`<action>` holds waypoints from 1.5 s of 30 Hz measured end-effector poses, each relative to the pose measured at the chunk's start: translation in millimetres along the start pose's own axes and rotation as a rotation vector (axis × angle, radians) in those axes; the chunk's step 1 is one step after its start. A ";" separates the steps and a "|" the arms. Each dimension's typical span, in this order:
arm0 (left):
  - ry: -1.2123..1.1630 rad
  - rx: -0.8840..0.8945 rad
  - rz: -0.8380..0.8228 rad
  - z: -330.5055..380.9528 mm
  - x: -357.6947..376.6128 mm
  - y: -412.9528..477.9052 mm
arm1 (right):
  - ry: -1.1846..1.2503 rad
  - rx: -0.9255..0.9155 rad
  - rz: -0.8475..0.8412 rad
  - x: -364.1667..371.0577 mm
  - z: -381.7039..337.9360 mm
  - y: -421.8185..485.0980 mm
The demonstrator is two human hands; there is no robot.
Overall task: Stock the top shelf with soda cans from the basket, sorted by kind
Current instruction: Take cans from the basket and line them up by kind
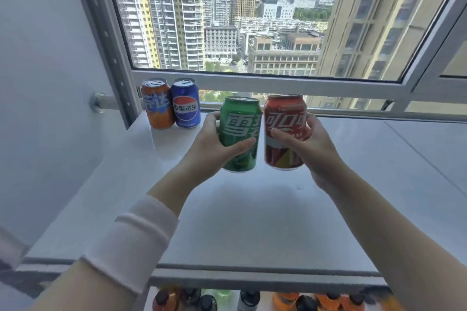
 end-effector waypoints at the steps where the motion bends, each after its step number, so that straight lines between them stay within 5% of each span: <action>1: 0.013 -0.005 -0.010 -3.7 -0.2 7.8 | -0.016 0.006 -0.003 0.1 1.5 7.6; 45: 0.194 -0.066 0.013 -81.4 -17.0 69.8 | -0.332 -0.003 -0.017 8.8 44.9 103.2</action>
Point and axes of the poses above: each hand's wrist, its own y-axis towards the middle knuckle, its own x-axis out of the palm, z = x × y, the point moved 4 cm from there along y, towards the middle knuckle, and after that the axes turned 8 degrees about x, right-handed, at the moved point
